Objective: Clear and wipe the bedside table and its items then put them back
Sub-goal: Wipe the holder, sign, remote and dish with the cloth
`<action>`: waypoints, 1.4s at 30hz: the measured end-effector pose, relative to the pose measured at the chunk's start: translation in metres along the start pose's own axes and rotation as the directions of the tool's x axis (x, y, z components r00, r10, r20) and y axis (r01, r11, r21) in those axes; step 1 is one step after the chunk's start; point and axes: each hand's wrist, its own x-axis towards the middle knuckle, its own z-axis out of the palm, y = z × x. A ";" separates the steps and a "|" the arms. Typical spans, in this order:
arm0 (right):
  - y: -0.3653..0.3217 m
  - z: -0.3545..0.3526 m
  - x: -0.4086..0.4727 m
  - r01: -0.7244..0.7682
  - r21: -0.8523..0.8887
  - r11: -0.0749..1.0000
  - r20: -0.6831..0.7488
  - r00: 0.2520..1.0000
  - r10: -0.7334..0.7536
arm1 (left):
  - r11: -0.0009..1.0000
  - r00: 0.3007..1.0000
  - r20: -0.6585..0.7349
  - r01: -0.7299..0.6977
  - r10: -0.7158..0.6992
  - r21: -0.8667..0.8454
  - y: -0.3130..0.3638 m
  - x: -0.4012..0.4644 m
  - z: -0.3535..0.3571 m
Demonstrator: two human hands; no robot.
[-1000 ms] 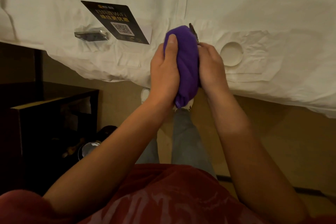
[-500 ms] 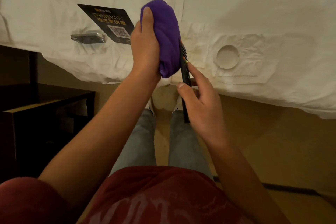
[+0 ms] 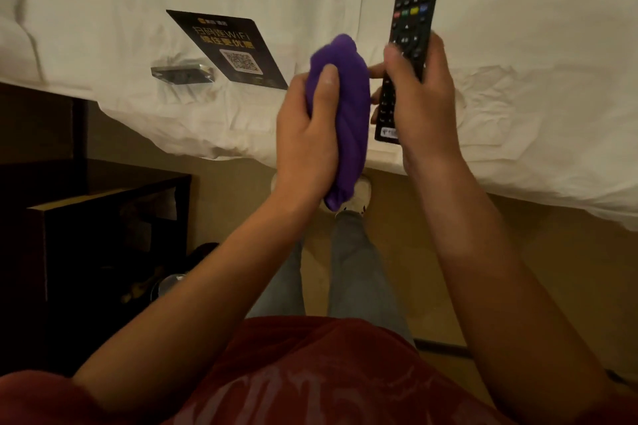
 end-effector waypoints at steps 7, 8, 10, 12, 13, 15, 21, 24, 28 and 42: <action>-0.005 0.021 -0.016 -0.026 -0.055 0.998 0.005 1.000 0.026 | 0.993 0.991 -0.054 -0.119 0.120 0.017 0.000 -0.015 0.016; -0.004 0.021 -0.019 0.004 -0.103 0.995 0.012 1.000 -0.003 | 0.992 0.990 -0.062 -0.125 0.127 0.021 0.000 -0.014 0.015; -0.001 0.019 -0.024 0.045 -0.234 0.971 0.025 0.999 -0.040 | 0.990 0.988 -0.076 -0.133 0.136 0.037 0.000 -0.011 0.012; 0.005 0.018 -0.030 0.067 -0.309 0.949 0.049 0.997 -0.054 | 0.991 0.988 -0.084 -0.129 0.132 0.046 0.000 -0.008 0.009; 0.007 0.017 -0.034 0.077 -0.313 0.946 0.065 0.996 -0.060 | 0.991 0.988 -0.086 -0.123 0.127 0.050 0.000 -0.007 0.008; 0.012 0.016 -0.042 0.082 -0.302 0.950 0.084 0.995 -0.059 | 0.992 0.988 -0.096 -0.112 0.117 0.059 0.000 -0.004 0.006; 0.027 0.013 -0.072 0.108 -0.315 0.943 0.084 0.993 -0.086 | 0.991 0.984 -0.137 -0.102 0.114 0.089 0.004 0.017 0.006; 0.030 0.008 -0.077 0.151 -0.327 0.933 0.124 0.985 -0.116 | 0.981 0.976 -0.140 -0.152 0.168 0.117 0.009 0.033 0.000; 0.034 -0.001 -0.072 0.211 -0.336 0.918 0.235 0.963 -0.136 | 0.977 0.972 -0.154 -0.155 0.177 0.144 0.013 0.059 -0.014; 0.085 -0.031 0.071 0.149 -0.716 0.682 0.262 0.963 0.065 | 0.973 0.989 -0.119 0.112 -0.089 0.204 -0.064 0.018 -0.053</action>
